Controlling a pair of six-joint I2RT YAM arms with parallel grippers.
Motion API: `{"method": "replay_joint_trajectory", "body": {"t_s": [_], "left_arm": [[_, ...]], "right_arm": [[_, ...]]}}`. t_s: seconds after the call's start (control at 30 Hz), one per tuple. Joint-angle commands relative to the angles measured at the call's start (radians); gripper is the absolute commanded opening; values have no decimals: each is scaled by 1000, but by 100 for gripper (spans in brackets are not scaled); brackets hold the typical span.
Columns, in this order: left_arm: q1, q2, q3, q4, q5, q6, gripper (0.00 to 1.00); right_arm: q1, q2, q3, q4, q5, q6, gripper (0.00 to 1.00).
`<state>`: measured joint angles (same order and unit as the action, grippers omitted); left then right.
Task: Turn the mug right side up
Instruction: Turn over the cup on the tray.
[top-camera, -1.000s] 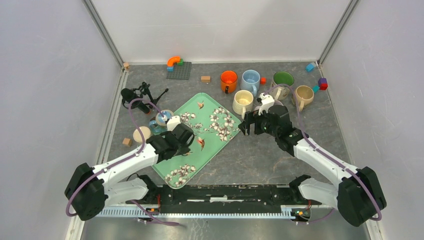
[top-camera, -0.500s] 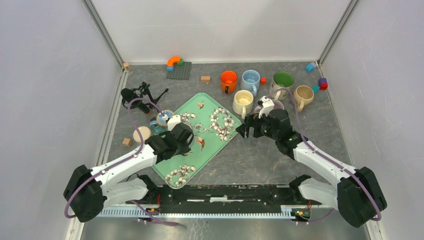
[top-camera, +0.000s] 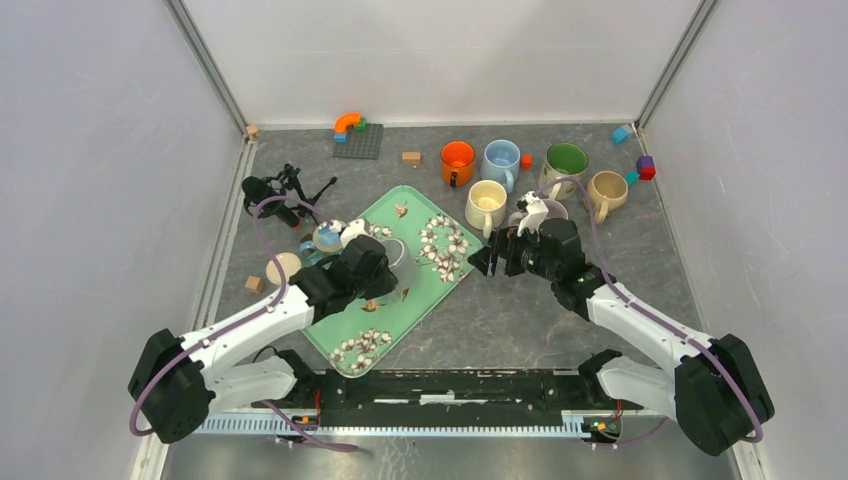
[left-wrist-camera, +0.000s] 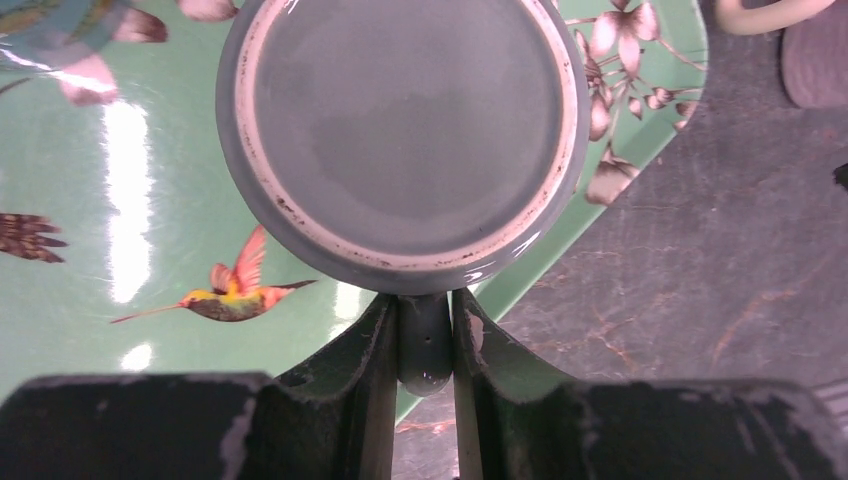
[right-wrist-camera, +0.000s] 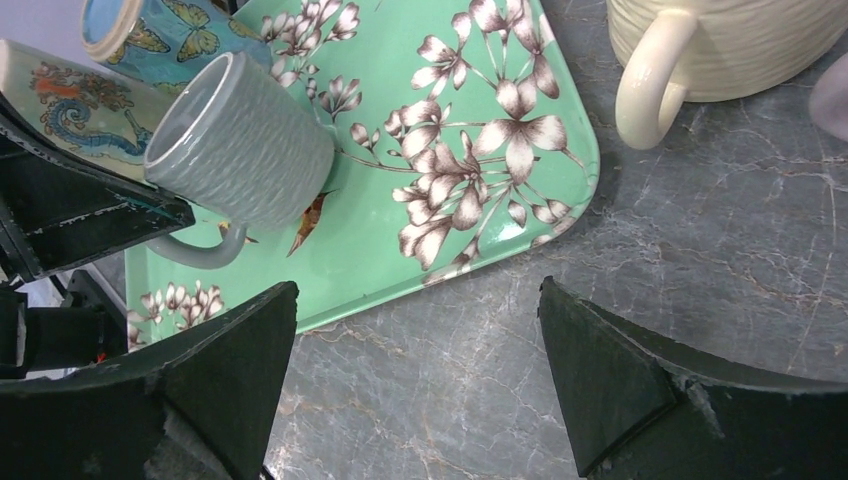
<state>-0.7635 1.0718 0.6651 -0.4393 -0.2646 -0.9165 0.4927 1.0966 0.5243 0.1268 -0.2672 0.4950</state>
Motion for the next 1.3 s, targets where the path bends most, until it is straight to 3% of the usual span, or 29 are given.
{"method": "replay_joint_trajectory", "body": {"t_s": [0.0,0.3,0.63,0.97,1.27], "left_arm": [[1,12,68,140,45,-96,2],[24,16,118,214,78,-194,2],[121,79,157,354,211,-358,2],[142,145,174,398,309,-430,2],[150,149,189,393,336,-437,2]], "right_arm": [[3,-4,-12,56,-32,24,95],[12,-9,-20,82,-37,55,92],[51,-13,28,61,1,49,91],[275,-8,194,-60,294,-245,85],[425,98,344,-153,438,-487,74]]}}
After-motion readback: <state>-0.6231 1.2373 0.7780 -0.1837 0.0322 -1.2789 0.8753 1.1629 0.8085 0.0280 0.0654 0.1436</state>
